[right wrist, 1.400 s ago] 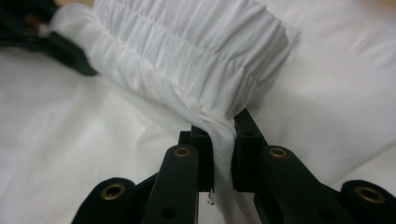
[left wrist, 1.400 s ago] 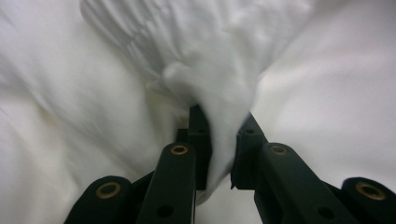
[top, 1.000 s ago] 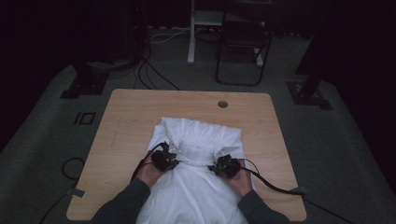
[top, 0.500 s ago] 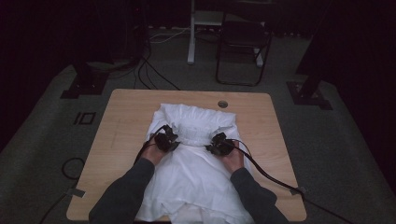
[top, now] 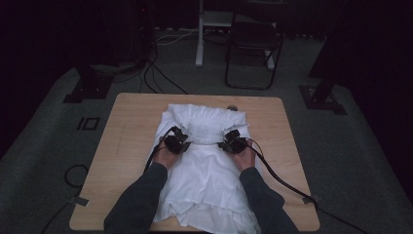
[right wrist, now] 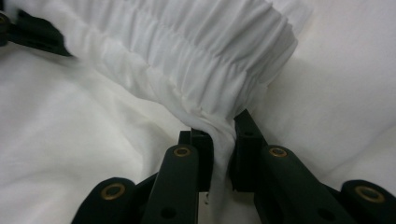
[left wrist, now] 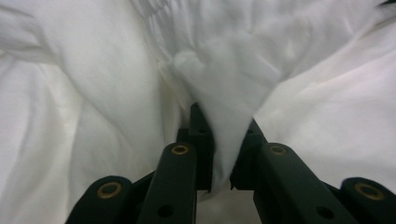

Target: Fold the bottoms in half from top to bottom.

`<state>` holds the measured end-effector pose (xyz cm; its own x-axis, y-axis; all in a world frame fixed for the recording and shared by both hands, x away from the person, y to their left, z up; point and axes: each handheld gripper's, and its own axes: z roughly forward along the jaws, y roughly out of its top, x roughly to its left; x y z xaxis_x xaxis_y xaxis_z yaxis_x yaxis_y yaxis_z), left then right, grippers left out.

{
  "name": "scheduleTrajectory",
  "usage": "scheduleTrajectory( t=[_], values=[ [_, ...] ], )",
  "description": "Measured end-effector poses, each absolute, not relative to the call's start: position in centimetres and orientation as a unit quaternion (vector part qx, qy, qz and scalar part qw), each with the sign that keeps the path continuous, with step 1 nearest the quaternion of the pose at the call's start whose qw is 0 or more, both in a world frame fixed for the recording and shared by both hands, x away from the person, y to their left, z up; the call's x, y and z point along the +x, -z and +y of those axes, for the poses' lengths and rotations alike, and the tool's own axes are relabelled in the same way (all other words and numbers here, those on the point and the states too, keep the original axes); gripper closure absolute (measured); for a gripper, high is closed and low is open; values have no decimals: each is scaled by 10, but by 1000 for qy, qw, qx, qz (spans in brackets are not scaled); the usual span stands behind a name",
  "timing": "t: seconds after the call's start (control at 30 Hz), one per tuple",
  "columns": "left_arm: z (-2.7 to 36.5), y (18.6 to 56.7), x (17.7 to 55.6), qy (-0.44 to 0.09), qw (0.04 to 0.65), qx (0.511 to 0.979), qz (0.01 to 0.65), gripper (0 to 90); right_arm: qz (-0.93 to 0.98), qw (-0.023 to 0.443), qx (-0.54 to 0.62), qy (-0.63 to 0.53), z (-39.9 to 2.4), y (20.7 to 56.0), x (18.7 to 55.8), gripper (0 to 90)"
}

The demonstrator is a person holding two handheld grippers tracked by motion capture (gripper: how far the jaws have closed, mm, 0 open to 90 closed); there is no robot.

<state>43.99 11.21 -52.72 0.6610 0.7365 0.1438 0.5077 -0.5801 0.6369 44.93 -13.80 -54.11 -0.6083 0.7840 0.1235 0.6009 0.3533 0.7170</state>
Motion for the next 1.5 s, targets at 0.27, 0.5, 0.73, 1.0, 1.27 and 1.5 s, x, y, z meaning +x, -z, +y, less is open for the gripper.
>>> scheduleTrajectory(
  t=[0.27,0.5,0.73,1.0,1.27,1.5],
  values=[
    [122,445,384,-225,418,816,330,834,779,158,373,-479,-165,471,413,823],
    [123,480,347,-189,405,836,319,820,807,158,342,-455,-172,479,362,820],
    [122,547,344,-135,357,859,343,803,831,107,362,-409,-166,542,350,816],
    [134,526,335,-113,400,838,353,559,836,96,358,-404,-171,544,343,439],
    [153,497,358,-134,422,809,387,815,782,97,377,-487,-204,507,346,718],
    [123,533,399,-110,350,835,411,864,803,103,446,-382,-179,541,391,864]
  ],
)
